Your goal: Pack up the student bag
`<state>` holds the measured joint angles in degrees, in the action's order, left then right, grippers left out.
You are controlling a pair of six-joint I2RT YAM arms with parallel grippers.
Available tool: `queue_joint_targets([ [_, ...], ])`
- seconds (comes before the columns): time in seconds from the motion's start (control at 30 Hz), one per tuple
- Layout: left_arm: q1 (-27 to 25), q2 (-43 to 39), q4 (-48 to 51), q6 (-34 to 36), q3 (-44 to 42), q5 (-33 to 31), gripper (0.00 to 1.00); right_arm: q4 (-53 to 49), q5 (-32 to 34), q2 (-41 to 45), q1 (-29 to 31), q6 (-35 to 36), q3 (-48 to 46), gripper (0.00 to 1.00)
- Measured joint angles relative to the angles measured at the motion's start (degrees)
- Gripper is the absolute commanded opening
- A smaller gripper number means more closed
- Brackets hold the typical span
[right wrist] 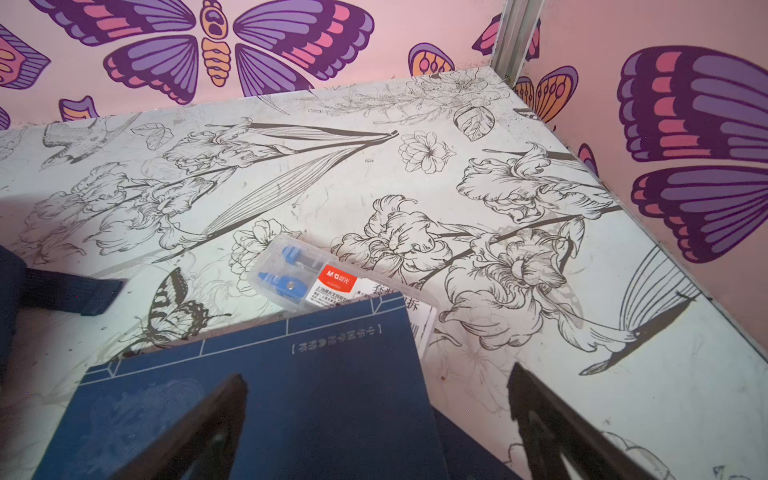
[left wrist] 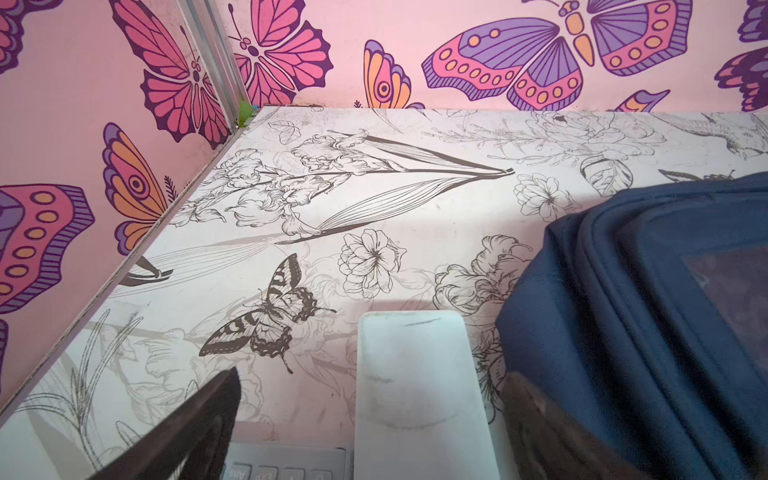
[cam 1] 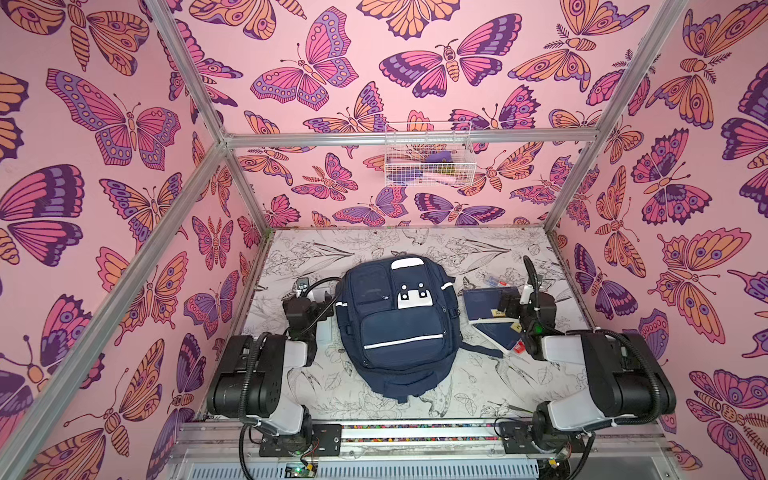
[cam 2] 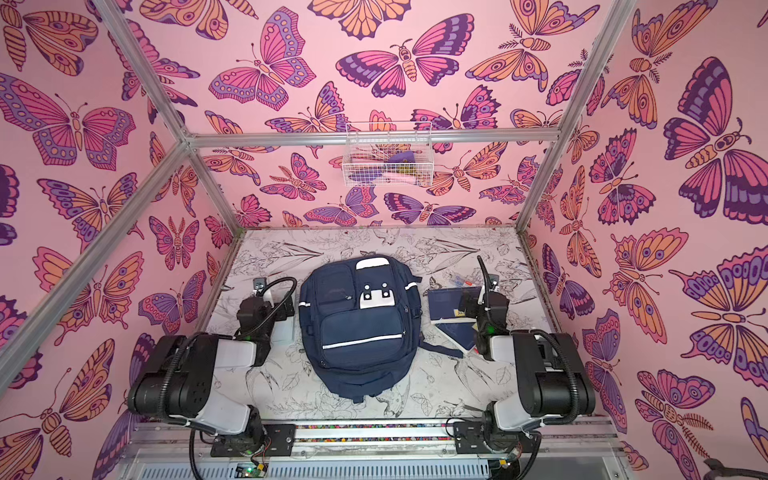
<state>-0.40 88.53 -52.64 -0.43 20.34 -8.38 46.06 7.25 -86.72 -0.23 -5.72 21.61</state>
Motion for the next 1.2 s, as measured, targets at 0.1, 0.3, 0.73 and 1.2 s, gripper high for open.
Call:
queue_joint_targets([
  [0.1,0.0,0.0,0.0,0.0,0.0,0.0,1.0,0.0,0.0,0.0,0.0,0.0,0.0,0.99],
  [0.3,0.0,0.0,0.0,0.0,0.0,0.0,1.0,0.0,0.0,0.0,0.0,0.0,0.0,0.99],
  [0.73,0.0,0.0,0.0,0.0,0.0,0.0,1.0,0.0,0.0,0.0,0.0,0.0,0.0,0.99],
  [1.2,-6.1,-13.4,21.8,-0.4,11.3,-7.3,1.0,-45.7,-0.5,15.2,1.9,-10.6,32.7,0.99],
])
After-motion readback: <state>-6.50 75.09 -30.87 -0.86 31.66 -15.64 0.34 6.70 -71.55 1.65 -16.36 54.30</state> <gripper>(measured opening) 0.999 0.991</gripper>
